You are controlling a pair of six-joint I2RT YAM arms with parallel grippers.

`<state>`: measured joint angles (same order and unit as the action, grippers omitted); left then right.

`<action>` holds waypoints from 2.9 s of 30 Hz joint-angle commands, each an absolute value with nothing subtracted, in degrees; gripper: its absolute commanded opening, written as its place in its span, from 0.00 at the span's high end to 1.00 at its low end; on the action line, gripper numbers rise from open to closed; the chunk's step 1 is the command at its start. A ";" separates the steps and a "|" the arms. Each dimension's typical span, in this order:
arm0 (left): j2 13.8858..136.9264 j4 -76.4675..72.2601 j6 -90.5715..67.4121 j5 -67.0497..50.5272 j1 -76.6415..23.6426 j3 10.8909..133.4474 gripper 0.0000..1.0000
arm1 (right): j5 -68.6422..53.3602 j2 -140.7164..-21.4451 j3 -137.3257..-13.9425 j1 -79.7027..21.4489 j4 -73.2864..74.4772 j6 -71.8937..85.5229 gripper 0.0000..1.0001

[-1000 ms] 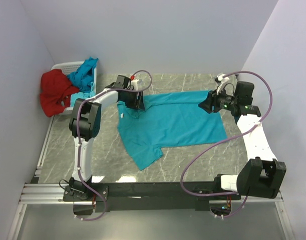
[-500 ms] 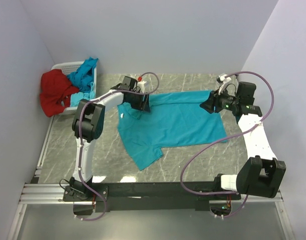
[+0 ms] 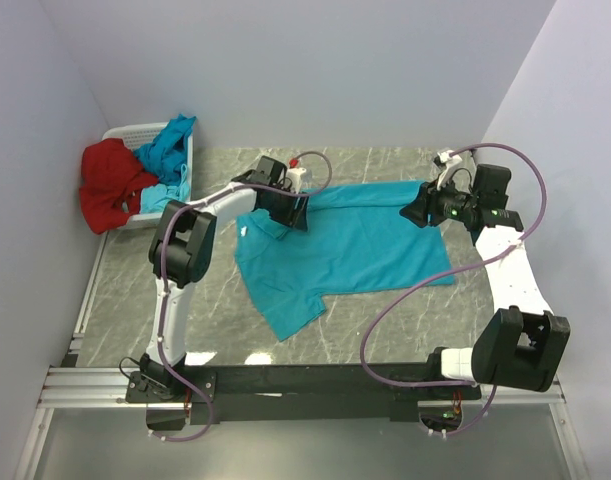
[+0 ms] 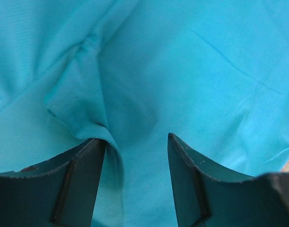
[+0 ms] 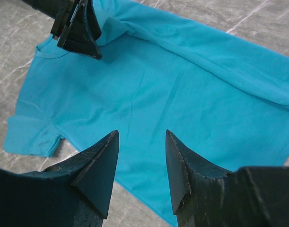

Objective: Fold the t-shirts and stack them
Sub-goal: Fold the tshirt

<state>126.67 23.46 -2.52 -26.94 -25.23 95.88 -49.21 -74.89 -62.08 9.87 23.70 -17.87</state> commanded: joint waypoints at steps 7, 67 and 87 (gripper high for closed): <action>118.66 21.45 4.13 -13.38 -29.70 91.50 0.34 | -50.63 -74.97 -61.79 10.72 23.91 -18.81 0.49; 112.09 9.69 -8.82 -21.52 -24.73 86.00 0.37 | -48.80 -79.27 -63.01 14.15 24.61 -19.60 0.49; 119.26 4.66 -23.82 -29.18 -9.32 86.83 0.62 | -28.22 -131.21 -116.18 13.36 42.00 -10.11 0.80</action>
